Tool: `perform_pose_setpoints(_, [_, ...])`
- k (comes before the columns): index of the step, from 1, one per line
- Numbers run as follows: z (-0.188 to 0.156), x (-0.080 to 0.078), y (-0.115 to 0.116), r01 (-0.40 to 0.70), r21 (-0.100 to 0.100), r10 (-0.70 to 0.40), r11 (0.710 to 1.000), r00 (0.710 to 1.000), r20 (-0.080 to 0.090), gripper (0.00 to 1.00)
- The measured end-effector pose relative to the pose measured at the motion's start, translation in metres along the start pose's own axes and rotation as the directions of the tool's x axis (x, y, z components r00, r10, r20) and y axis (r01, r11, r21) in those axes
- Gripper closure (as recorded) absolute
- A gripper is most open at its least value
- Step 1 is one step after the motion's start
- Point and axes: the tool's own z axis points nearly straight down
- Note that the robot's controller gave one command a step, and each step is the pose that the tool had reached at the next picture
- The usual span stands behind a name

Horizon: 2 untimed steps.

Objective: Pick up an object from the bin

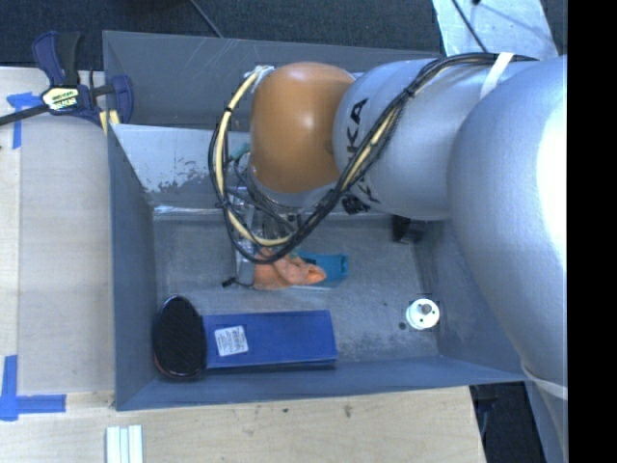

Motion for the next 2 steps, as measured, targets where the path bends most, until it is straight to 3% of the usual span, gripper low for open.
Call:
perform_pose_setpoints(1, [-0.005,-0.001,-0.001,-0.003,-0.001,0.003,1.000,1.000,0.007,0.00])
perform_pose_setpoints(2, [0.011,0.006,-0.017,0.081,-0.002,-0.081,0.997,0.997,0.015,0.00])
